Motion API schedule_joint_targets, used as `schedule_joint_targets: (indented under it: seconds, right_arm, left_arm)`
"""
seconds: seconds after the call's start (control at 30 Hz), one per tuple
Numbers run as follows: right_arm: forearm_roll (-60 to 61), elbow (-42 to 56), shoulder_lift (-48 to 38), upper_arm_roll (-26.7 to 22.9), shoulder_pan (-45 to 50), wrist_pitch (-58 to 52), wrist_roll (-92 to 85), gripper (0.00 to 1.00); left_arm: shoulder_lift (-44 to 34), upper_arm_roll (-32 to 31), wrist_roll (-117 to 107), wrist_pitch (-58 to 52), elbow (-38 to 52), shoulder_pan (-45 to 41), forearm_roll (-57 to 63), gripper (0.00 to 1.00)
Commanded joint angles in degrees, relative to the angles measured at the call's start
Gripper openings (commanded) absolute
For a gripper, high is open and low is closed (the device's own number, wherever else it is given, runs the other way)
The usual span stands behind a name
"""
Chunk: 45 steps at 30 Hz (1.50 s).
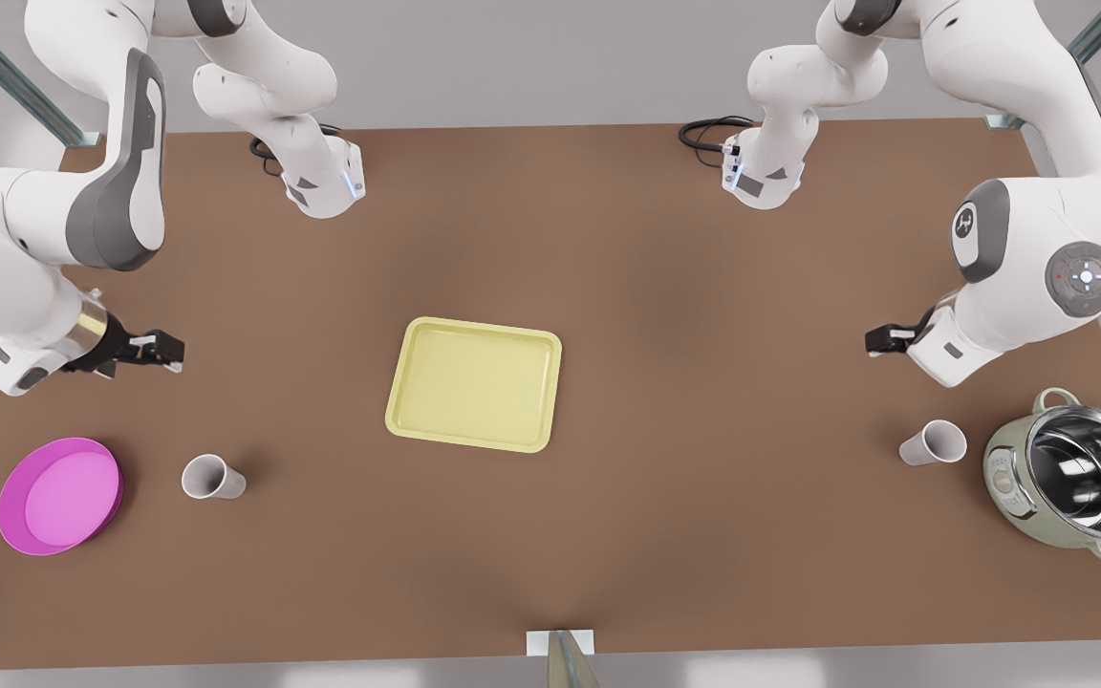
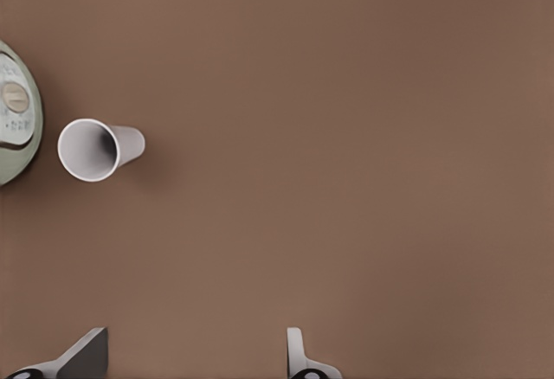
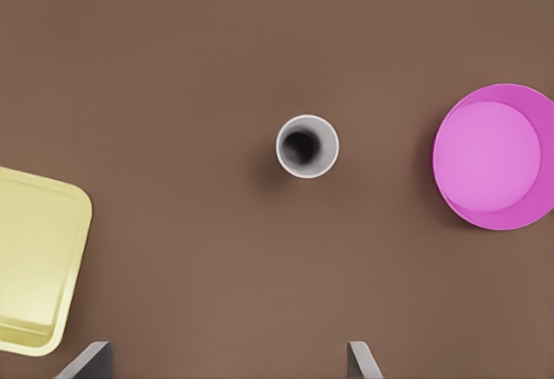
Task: Use both arms to respectively pick up the white IKEA cups from the middle-left and middle-right positions, then place the white IKEA cups onto the middle-middle tray, ensuring that the cups remain upright and do not tip over
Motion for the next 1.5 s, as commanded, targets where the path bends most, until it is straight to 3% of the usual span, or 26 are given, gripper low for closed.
schedule_joint_targets:
  seconds: [0.0,0.07,0.13,0.23,0.33,0.43,0.6,0.97,1.0,1.07,1.1,1.17,1.33,1.47]
  right_arm:
    - [0.4,0.0,0.2,0.0,0.0,1.7,-4.1,1.00]
    - [0.4,0.0,0.5,0.0,-0.1,1.8,-4.1,1.00]
    - [0.2,1.1,3.2,0.0,-0.3,2.2,-4.2,1.00]
    - [0.3,3.3,9.2,-0.4,-1.6,5.1,-4.7,1.00]
    - [1.4,10.7,19.6,-0.3,-3.3,5.3,-5.1,1.00]
    - [3.9,12.8,24.3,-0.3,-5.1,7.6,-5.2,1.00]
    - [7.8,13.0,28.7,-0.3,-7.8,10.9,-5.3,1.00]
    - [10.5,14.5,34.4,-0.3,-10.1,16.1,-7.0,1.00]
    - [10.8,14.5,34.7,-0.3,-10.2,16.8,-7.8,1.00]
    - [10.9,14.2,35.2,-0.3,-10.4,17.1,-7.8,1.00]
    - [11.5,14.2,35.8,-0.2,-10.9,17.8,-8.9,1.00]
    - [12.2,14.1,36.4,-0.3,-11.3,18.5,-9.8,1.00]
    - [12.6,12.9,37.4,-0.2,-12.3,21.9,-11.2,1.00]
    - [12.7,8.9,37.1,-0.2,-12.0,25.6,-11.2,1.00]
  left_arm:
    - [-0.1,0.0,-0.5,1.0,0.0,0.0,0.0,1.00]
    - [3.0,0.0,-0.6,1.3,1.4,0.1,0.3,1.00]
    - [15.8,0.3,-0.2,1.7,13.2,2.5,0.6,1.00]
    - [24.2,0.7,0.0,13.8,14.6,7.6,1.0,1.00]
    - [26.5,1.6,-0.2,16.0,13.4,7.8,1.2,1.00]
    - [27.8,2.4,-0.2,20.2,12.5,9.2,0.9,1.00]
    - [27.7,3.1,-0.6,20.3,4.9,10.5,0.9,1.00]
    - [31.3,3.1,-0.5,25.5,5.0,12.1,1.1,1.00]
    - [31.5,3.1,-0.7,25.5,5.0,12.0,1.0,0.69]
    - [31.5,3.1,-0.4,25.6,5.1,12.7,0.9,0.32]
    - [31.6,3.1,-0.7,26.5,5.1,12.7,0.8,0.32]
    - [32.1,3.1,-0.6,27.8,5.1,12.8,0.8,0.21]
    - [30.1,3.1,-4.9,27.8,5.4,11.3,0.7,0.21]
    - [26.9,0.7,-19.8,20.8,7.4,2.1,1.0,0.21]
